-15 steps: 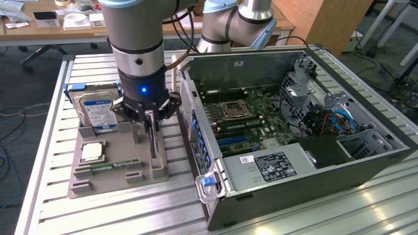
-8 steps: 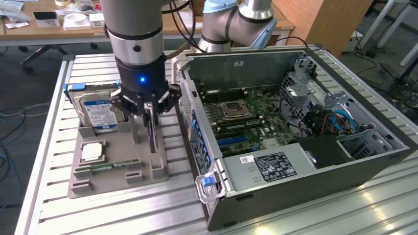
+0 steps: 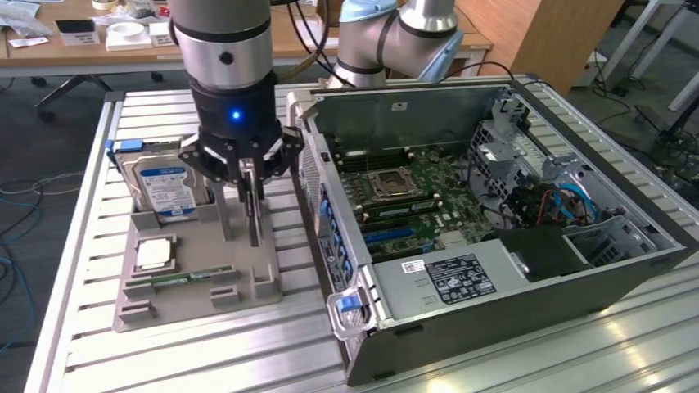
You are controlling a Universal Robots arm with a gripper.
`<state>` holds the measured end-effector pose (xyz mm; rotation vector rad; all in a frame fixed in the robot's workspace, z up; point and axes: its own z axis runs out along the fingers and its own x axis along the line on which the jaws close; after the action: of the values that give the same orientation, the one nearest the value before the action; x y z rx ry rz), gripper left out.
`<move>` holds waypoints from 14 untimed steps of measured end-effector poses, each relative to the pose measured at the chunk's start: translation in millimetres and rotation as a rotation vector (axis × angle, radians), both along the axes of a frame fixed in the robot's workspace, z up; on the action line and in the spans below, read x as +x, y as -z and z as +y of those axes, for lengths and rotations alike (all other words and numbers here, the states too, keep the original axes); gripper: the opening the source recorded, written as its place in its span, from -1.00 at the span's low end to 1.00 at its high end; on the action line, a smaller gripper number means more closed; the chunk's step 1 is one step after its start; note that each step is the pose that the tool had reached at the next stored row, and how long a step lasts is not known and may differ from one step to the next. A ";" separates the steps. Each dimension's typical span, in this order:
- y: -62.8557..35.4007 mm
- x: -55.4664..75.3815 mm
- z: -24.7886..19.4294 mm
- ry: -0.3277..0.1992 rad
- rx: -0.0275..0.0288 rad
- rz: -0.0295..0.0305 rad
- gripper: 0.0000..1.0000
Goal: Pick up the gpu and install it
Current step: 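Pick up the gpu and move the gpu toward the slot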
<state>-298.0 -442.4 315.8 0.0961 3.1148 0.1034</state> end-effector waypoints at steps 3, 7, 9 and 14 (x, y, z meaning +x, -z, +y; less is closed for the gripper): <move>-6.8 0.0 0.0 0.000 0.0000 0.0000 -0.47; -15.6 0.0 0.0 0.000 0.0000 0.0000 -0.47; -19.9 0.0 0.0 0.000 0.0000 0.0000 -0.47; -29.7 0.0 0.0 0.000 0.0000 0.0000 -0.47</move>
<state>-298.0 -442.4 345.5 0.0961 3.1148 0.1034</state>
